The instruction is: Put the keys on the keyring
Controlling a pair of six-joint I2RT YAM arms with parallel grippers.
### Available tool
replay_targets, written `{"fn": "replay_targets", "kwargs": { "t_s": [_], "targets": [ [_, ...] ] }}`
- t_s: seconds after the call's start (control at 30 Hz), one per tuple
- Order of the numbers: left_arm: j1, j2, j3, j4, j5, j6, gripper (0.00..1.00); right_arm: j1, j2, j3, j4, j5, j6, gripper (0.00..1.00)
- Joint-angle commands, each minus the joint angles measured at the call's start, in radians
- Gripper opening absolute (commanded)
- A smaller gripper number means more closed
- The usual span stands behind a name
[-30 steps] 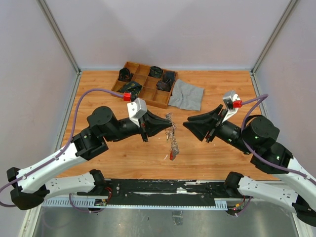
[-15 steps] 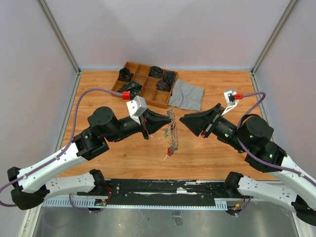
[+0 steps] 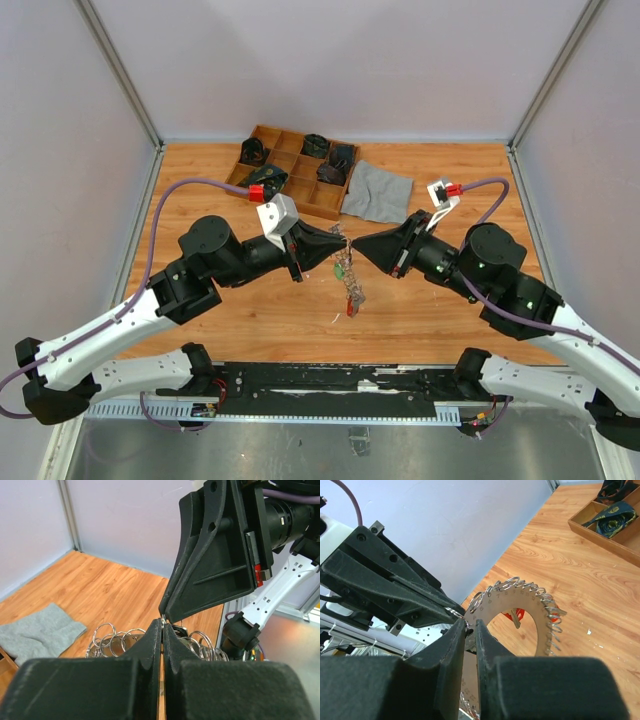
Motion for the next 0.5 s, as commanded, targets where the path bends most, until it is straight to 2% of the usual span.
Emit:
{"fn": "replay_targets", "kwargs": {
  "t_s": [0.0, 0.13, 0.47],
  "targets": [
    [-0.005, -0.012, 0.006, 0.063, -0.009, 0.007, 0.00, 0.005, -0.016, 0.032, 0.010, -0.010, 0.020, 0.10],
    [-0.005, -0.012, 0.003, 0.065, -0.008, 0.007, 0.00, 0.005, -0.022, 0.029, 0.008, -0.006, 0.020, 0.01],
    [-0.005, -0.017, 0.006, 0.073, 0.011, 0.004, 0.00, 0.005, -0.011, 0.008, 0.005, -0.011, 0.038, 0.01]
  ]
}}
